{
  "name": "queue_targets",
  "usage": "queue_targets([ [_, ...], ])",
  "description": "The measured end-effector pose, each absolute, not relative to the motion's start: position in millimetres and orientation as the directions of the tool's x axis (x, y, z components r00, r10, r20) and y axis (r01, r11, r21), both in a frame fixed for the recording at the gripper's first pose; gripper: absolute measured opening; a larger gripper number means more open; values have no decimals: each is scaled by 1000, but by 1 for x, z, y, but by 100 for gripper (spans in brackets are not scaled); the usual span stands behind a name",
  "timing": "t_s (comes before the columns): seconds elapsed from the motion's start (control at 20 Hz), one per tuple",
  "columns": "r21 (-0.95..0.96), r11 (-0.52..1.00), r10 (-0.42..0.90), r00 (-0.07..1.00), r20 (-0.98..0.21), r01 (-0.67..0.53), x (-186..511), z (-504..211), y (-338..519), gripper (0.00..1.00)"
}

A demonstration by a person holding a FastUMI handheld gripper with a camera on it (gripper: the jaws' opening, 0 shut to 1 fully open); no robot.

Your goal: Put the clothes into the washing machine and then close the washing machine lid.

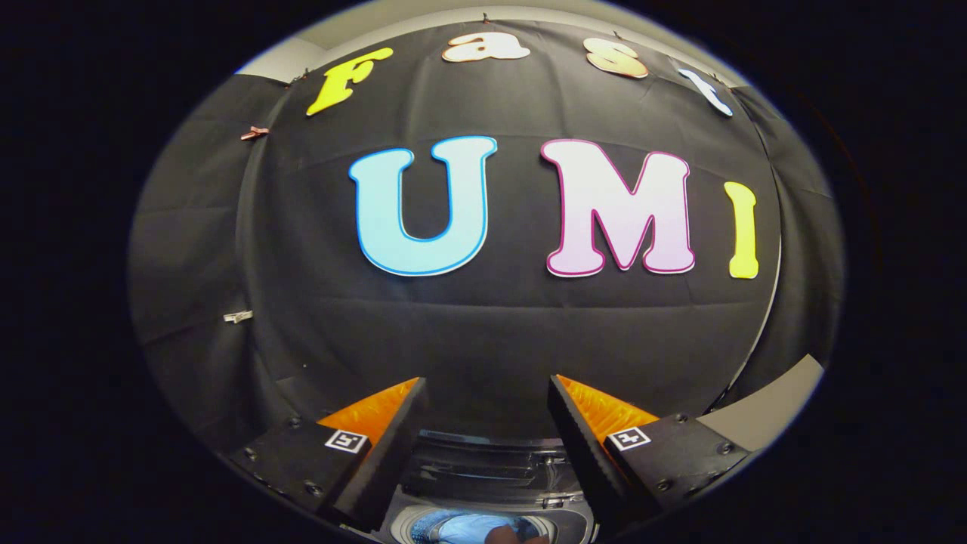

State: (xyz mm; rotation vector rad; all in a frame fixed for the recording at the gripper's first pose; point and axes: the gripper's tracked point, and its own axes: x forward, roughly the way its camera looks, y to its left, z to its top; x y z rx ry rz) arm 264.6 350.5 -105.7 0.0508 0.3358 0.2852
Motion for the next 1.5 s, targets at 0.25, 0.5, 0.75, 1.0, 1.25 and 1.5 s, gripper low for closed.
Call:
queue_targets([
  [0.25, 125, 965, 262, 888, -378, -232, 285, -153, 367, 100],
  [0.5, 110, 972, 234, 901, -366, -208, 304, -177, 373, 99],
  [0.75, 39, 981, 190, 908, -372, -189, 319, -192, 370, 99],
  [1.0, 39, 979, 201, 896, -396, -202, 302, -191, 366, 100],
  [1.25, 45, 972, 231, 891, -391, -232, 271, -187, 361, 100],
  [1.5, 46, 968, 246, 886, -394, -248, 254, -187, 358, 100],
])
